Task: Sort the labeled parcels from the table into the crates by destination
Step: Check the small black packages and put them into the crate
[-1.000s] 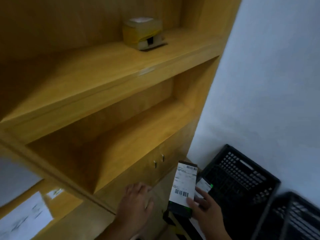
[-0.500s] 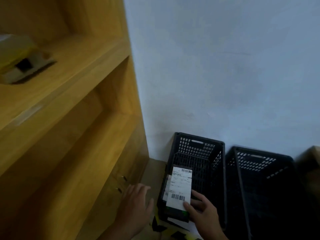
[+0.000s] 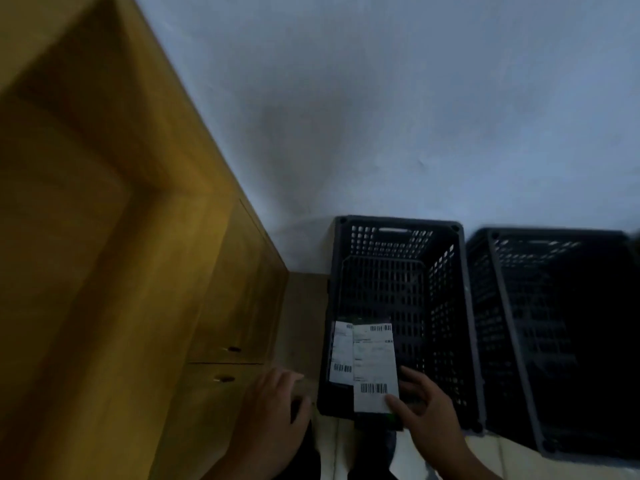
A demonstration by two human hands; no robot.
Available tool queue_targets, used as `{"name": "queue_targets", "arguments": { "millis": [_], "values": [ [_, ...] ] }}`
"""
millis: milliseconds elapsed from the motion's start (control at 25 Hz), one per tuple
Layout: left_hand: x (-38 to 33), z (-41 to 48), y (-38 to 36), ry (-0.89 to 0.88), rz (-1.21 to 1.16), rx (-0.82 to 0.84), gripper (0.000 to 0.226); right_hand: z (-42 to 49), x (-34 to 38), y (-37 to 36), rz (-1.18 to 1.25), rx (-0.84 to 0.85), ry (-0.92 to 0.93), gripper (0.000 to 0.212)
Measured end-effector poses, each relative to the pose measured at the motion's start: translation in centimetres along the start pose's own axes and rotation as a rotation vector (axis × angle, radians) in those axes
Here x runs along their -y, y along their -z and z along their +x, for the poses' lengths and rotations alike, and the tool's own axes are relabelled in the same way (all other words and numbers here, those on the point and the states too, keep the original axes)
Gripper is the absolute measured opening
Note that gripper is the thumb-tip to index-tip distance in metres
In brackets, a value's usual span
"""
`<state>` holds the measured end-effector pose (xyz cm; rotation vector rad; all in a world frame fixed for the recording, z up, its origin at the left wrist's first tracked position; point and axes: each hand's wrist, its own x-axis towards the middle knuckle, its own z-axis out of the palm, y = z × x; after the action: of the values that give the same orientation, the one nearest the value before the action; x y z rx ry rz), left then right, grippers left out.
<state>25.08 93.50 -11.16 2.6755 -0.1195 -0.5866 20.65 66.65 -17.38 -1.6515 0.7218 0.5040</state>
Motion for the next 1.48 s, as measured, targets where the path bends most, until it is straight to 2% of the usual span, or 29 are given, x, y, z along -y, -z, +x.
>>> {"name": "queue_targets", "arguments": {
  "millis": [200,480,640,800,920,1120,1280,1480],
  "values": [
    [4.1,6.9,-4.9,0.129,-0.107,0.059,0.028,9.8,-4.2,-5.1,-0.014,-0.104,0.021,0.052],
    [8.8,8.8,-5.7,0.285,-0.160,0.071,0.025,12.0,-7.9,-9.9,-0.309,-0.158,0.024,0.042],
    [9.4,8.5,-5.6,0.313,-0.171,0.082,0.026,13.0,-7.1,-10.3,-0.248,-0.106,-0.060,0.045],
    [8.0,7.6,-4.6,0.300,-0.161,0.090,0.027,12.3,-5.1,-8.7,-0.321,-0.044,-0.091,0.053],
    [5.6,7.0,-2.5,0.251,-0.140,0.076,0.030,9.8,-1.9,-6.6,-0.387,-0.109,-0.015,0.060],
    [-1.3,5.6,1.8,0.105,-0.083,0.016,0.033,3.0,5.4,-1.3,-0.611,-0.166,0.244,0.072],
    [-7.0,3.8,4.4,-0.074,-0.050,-0.049,0.030,-3.2,10.0,3.5,-0.690,-0.251,0.395,0.065],
    [-12.6,3.0,5.6,-0.336,-0.124,-0.013,0.030,-11.0,11.3,9.2,-0.589,-0.367,0.379,0.045]
  ]
}}
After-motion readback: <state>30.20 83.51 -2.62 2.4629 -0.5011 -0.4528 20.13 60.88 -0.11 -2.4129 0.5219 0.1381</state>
